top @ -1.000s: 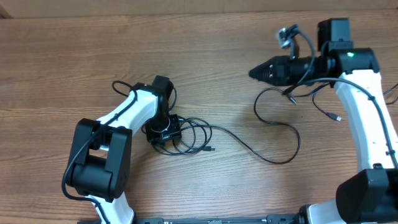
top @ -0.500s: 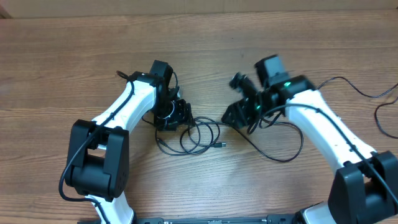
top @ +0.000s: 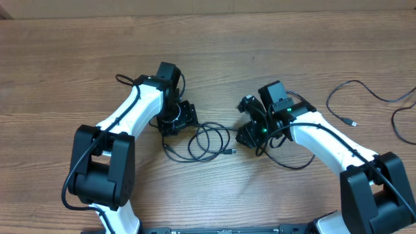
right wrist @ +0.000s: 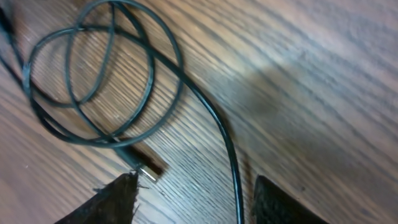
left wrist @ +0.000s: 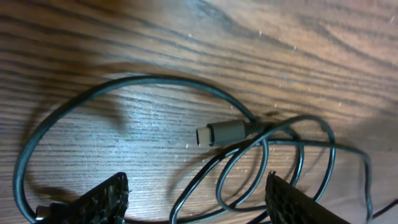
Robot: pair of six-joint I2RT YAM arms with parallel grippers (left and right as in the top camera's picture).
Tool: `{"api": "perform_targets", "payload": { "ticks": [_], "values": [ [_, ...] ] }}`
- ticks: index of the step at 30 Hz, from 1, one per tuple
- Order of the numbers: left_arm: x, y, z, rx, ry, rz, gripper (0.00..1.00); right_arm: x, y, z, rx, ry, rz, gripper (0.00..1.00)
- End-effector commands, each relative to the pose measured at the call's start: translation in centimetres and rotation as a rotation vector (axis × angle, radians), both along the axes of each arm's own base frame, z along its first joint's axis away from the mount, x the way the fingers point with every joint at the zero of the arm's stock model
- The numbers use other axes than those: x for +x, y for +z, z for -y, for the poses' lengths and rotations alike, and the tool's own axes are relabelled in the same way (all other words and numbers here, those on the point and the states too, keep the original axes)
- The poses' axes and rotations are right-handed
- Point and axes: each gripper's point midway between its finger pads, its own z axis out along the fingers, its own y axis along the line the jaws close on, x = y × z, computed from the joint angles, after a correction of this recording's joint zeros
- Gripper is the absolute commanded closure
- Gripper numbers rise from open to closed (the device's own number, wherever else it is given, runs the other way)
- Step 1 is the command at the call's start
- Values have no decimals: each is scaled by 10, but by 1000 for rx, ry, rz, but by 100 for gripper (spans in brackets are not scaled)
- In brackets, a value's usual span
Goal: Untangle cables
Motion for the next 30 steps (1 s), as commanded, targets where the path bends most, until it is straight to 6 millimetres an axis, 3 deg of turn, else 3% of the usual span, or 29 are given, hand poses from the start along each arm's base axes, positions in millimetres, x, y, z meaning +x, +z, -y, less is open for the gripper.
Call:
{"api": "perform_targets", "payload": {
  "ticks": [1,7,13,30],
  "values": [
    [1,-5,-2,35,54,-3,29,2,2,6,-28,-10,33,44],
    [0,-13,10,32,68,18,29,4,2,6,-25,-10,41,44],
    [-2,-26,3,122,168,27,30,3,-2,6,-30,-7,31,46],
    [10,-31,4,118,219,85,36,0,-36,11,-86,10,-36,41]
  ]
}}
